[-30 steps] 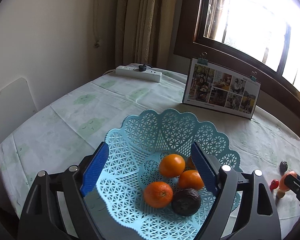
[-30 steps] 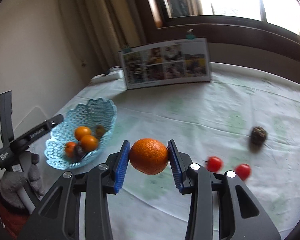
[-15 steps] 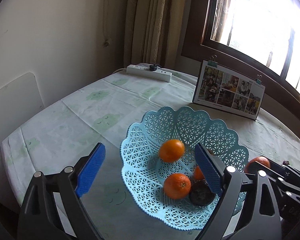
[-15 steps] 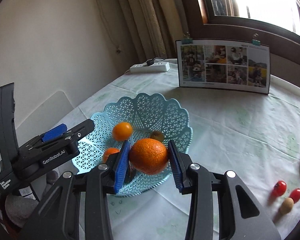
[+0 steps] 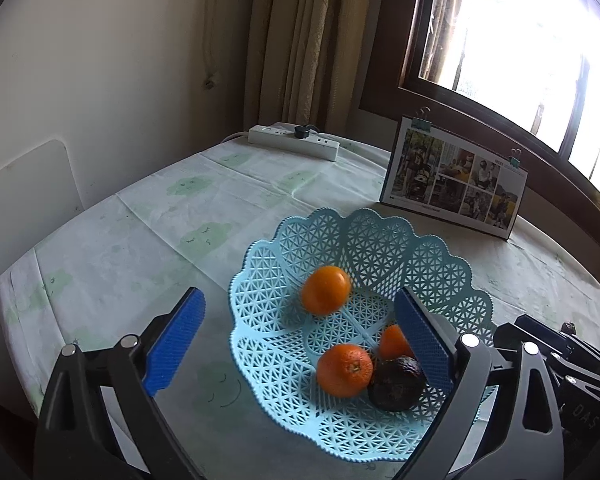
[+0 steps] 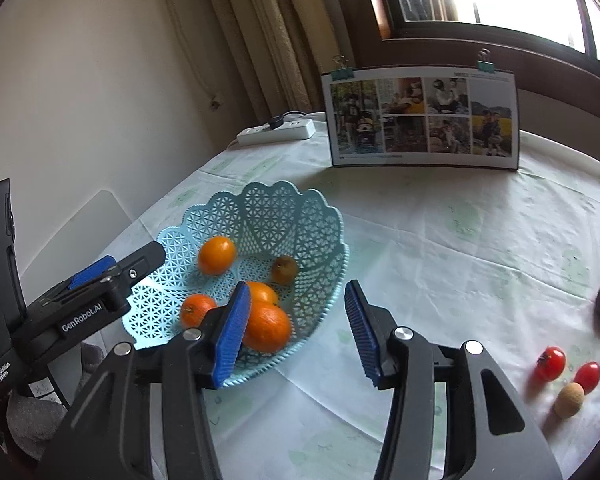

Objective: Organize fruits
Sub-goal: 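Grasp the small brown round fruit with the right gripper and lift it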

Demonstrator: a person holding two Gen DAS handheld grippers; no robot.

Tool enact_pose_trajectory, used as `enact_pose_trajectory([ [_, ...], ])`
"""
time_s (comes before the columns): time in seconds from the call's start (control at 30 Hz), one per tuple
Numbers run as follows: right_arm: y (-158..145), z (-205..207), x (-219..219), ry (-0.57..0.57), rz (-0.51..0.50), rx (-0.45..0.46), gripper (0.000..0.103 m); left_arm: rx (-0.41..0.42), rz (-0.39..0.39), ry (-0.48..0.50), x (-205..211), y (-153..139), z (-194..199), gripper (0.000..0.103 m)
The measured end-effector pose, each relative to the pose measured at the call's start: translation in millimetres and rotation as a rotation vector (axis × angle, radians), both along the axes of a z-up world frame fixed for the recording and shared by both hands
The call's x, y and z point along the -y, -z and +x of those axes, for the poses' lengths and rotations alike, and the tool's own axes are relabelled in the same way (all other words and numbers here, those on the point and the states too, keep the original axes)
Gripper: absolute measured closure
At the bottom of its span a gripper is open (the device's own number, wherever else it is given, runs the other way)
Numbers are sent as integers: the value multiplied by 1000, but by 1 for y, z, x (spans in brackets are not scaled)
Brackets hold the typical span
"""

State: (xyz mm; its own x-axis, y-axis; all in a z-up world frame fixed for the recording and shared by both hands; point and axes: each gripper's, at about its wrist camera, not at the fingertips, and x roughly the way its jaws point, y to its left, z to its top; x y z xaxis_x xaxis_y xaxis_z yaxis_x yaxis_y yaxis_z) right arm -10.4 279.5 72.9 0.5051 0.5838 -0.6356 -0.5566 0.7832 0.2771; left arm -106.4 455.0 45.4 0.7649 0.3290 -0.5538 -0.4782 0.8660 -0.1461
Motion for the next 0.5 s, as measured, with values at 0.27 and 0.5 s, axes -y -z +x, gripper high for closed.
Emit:
enact_pose_trajectory([
  [0.27,6,5,39,73,3,-24,52,-6,18,36,20,-2,10,6],
  [0.5,9,9,85,163,6,-36,52,-8,31,76,40,-6,18,6],
])
